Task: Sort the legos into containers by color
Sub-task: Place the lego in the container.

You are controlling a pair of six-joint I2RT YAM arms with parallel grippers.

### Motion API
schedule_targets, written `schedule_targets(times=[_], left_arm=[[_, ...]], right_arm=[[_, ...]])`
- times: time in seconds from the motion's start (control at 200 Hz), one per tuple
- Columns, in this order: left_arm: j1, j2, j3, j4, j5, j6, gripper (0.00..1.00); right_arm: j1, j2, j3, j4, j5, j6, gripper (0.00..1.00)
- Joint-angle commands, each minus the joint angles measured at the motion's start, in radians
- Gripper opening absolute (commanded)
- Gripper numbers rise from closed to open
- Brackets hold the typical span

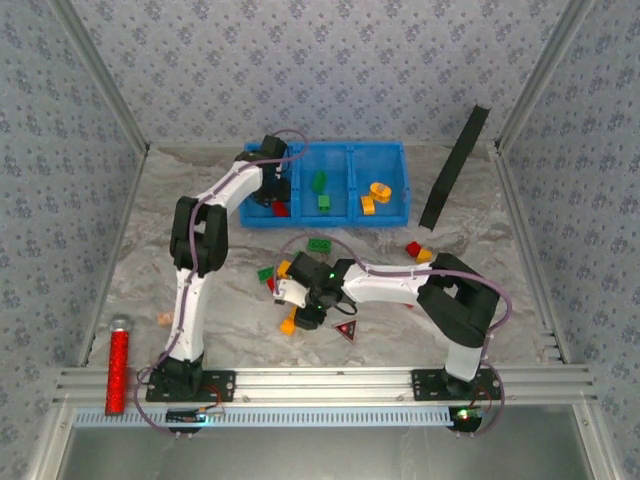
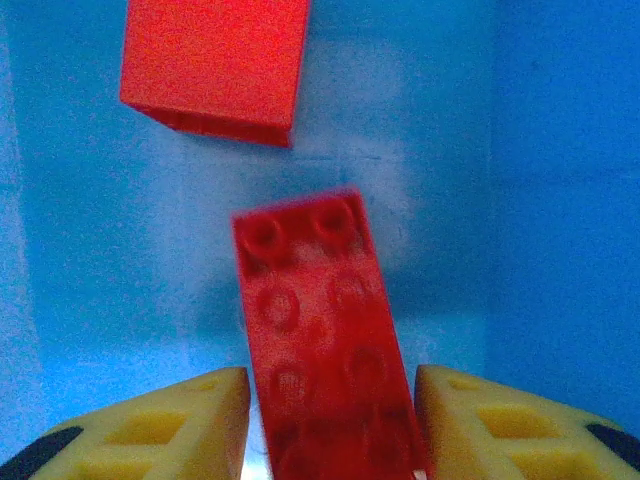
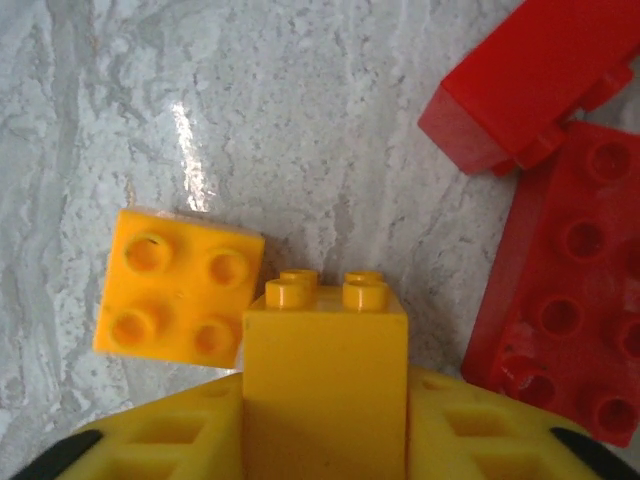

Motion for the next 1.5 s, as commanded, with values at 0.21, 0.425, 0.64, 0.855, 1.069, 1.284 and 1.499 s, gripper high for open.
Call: schedule_targets(times=[0.21,0.425,0.64,0.855,1.069,1.284,1.499], left_arm=[[0.001,-0.204,-0.024,-0.014,0.031,0.022,0.57],[-0.002,-0.325,-0.104,-0.017,0.010,0.032,0.60],[-0.009,-0.476,-0.243,-0.028,-0.014,0.023,0.62],[-0.051,-0.673,-0.490,-0.004,-0.027,-0.036,0.63],[-0.102,-0.797,-0.686,-0.029,-0.035,-0.084,0.64],[-0.163,-0.849,-0.806,-0.078,-0.005,-0.142,0.64],[-0.241,-0.897,-0.980,-0.011,0.046,-0.351,0.65]], right_arm=[[0.006,-0.005,-0.009,0.010,0.004,0.013,0.23],[-0.049,-0.140,-0.066,-0.005,-0.045,0.042,0.19],[-0.227,-0.357,-0.092,-0.058,-0.076,0.071,0.19],[-0.494,-0.435,-0.037,-0.054,-0.029,0.122,0.19],[-0.665,-0.355,0.060,-0.005,0.077,0.162,0.19],[-0.730,-0.150,0.275,-0.041,0.173,0.197,0.19],[-0.761,0.065,0.471,-0.075,0.180,0.264,0.18]])
